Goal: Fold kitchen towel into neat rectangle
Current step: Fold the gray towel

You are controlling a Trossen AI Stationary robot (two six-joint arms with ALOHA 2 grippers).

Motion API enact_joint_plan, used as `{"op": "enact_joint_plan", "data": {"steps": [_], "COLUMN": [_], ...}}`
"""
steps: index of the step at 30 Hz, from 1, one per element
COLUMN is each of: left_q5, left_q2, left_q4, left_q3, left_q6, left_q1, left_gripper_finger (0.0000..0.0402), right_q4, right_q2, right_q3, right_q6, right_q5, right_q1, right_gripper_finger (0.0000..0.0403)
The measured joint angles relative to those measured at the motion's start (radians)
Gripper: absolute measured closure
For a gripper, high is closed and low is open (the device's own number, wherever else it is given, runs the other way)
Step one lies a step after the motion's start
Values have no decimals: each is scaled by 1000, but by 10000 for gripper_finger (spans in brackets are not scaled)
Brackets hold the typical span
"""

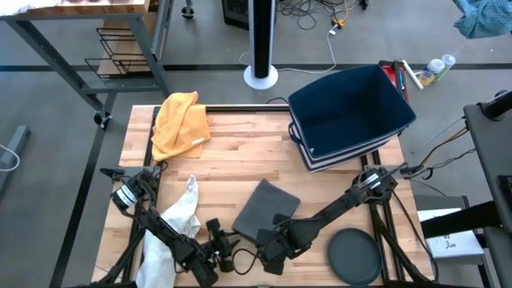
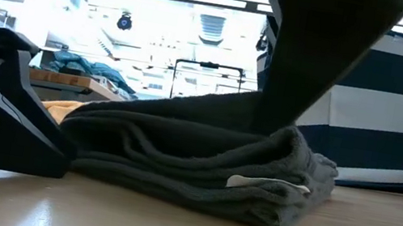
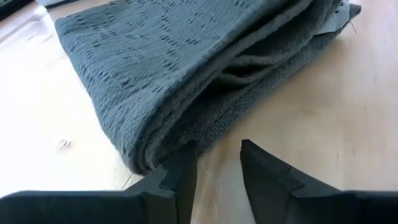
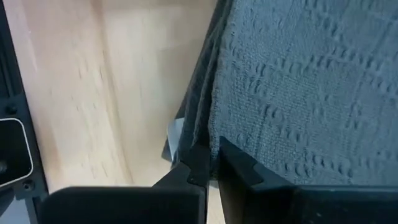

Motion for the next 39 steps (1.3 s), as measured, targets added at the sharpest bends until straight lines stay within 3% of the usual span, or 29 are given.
{"op": "enact_joint_plan", "data": {"steps": [14, 21, 25, 29, 35, 39], "left_q5": [-8, -13, -22, -5, 66, 149], "left_q2": [-4, -97, -211, -290, -241, -174], "left_q4": [-5, -138, -228, -201, 4, 22], "left_q3": [0, 0, 0, -2, -3, -6], "left_q6": [-21, -59, -55, -14, 131, 123], "left_q1": [16, 8, 1, 28, 90, 124], "left_gripper_finger": [287, 283, 283, 283, 283, 283], "right_q4": [168, 207, 212, 226, 256, 261], "right_q2": [-1, -1, -2, -2, -2, -2], "right_q3": [-88, -124, -136, -137, -138, -138], "right_q6": [28, 57, 56, 29, 3, 3], "right_q5": [-66, -73, -74, -75, -76, -76], "right_q1": [6, 6, 6, 6, 7, 7], "right_gripper_finger": [389, 385, 356, 313, 261, 237]}}
